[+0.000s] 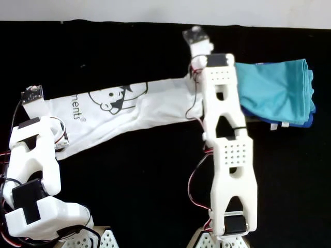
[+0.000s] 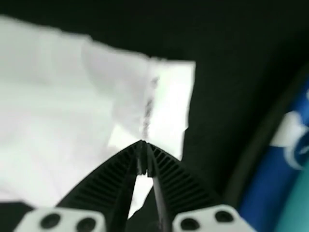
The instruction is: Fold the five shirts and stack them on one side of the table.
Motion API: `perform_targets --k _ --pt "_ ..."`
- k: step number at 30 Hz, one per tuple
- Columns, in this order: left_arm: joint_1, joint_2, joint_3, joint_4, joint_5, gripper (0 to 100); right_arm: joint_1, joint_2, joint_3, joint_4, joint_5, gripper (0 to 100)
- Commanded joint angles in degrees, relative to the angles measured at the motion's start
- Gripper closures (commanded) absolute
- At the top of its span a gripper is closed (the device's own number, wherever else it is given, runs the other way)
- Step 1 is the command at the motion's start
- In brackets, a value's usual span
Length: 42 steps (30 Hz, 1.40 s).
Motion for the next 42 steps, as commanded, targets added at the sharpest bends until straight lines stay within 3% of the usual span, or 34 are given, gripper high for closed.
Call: perform_targets --k 1,11,18,23,29,36,42 --pt "0.2 -0.1 0.2 -1.1 0.0 99 -1.5 -0.7 -0.6 5.5 -0.5 99.2" --pt "0.2 -0.1 0.2 -1.1 0.0 99 -0.1 -0.7 -0.6 17.5 10.4 99.2" --pt "0.2 -0.1 0.2 -1.1 0.0 99 3.6 -0.7 -1.6 16.3 11.0 99.2" --pt "0.2 -0.1 0.2 -1.1 0.0 99 3.8 -0.7 -15.2 17.1 10.4 99.2" --pt "0.2 -0.1 0.2 -1.1 0.0 99 -0.9 -1.6 -19.3 18.0 3.6 99.2" --pt "0.2 -0.1 0.2 -1.1 0.0 99 -14.2 -7.9 -5.1 17.9 2.5 99.2" --pt "0.2 -0.1 0.2 -1.1 0.0 99 -18.2 -12.4 5.3 17.5 2.7 99.2"
